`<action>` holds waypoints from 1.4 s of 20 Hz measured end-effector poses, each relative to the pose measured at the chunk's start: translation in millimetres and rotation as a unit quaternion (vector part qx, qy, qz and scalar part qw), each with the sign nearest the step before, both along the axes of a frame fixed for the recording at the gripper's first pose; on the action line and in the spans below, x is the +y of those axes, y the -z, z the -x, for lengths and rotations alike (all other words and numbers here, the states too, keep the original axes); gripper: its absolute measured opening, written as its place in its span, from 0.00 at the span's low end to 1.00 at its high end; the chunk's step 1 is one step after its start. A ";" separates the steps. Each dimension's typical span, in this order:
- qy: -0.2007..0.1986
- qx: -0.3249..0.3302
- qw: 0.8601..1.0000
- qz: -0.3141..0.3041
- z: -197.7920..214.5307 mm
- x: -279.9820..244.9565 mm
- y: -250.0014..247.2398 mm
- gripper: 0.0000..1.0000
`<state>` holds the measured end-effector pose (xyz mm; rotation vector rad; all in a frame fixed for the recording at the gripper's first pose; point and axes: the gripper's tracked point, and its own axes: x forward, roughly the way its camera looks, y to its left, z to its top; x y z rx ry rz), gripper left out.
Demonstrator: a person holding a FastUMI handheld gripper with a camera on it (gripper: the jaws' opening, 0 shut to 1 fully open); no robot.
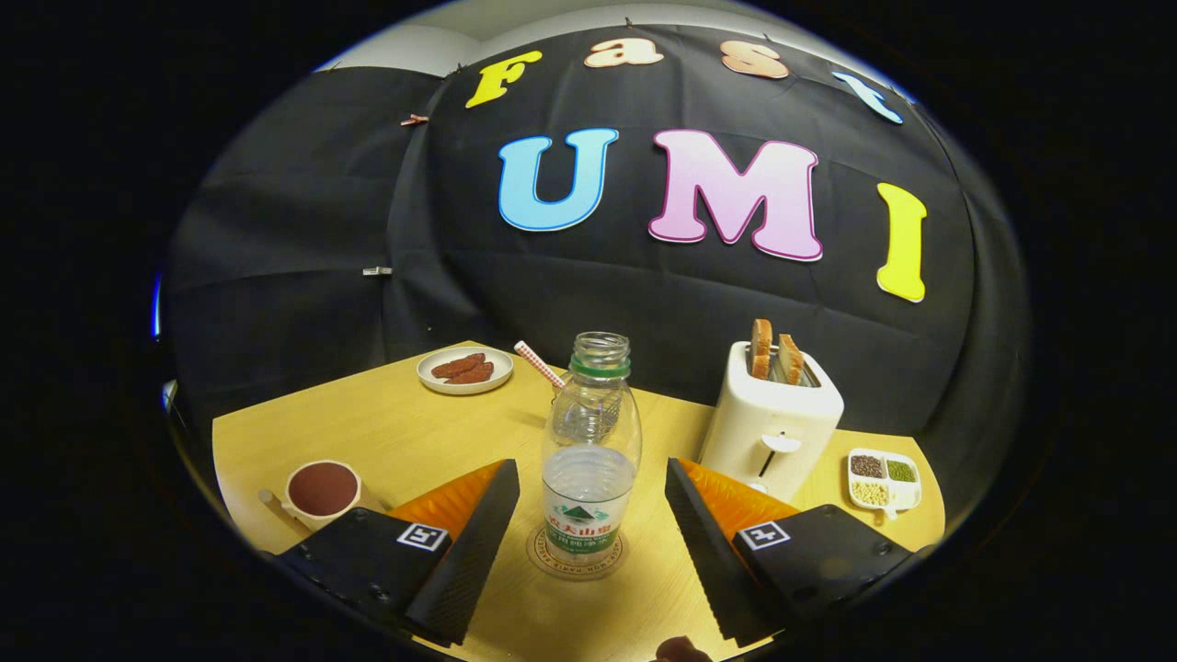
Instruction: Take the bottle from table, then pour the juice into the cup, finally place the bottle on the coaster
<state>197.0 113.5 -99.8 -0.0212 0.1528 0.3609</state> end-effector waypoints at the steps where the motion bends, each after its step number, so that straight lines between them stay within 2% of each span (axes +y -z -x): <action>1: 0.005 -0.007 1.000 -0.002 4.8 -7.0 -8.2 0.98; 6: 0.024 -0.040 0.999 0.011 35.9 -48.0 -47.5 0.98; 10: 0.064 -0.071 0.995 0.008 68.8 -89.8 -87.7 0.98; 16: 0.141 -0.065 0.988 -0.019 129.4 -142.5 -124.6 0.98; 23: 0.212 -0.051 0.976 -0.027 206.4 -196.5 -134.7 0.98; 28: 0.255 -0.031 0.966 -0.042 251.7 -210.4 -122.5 0.98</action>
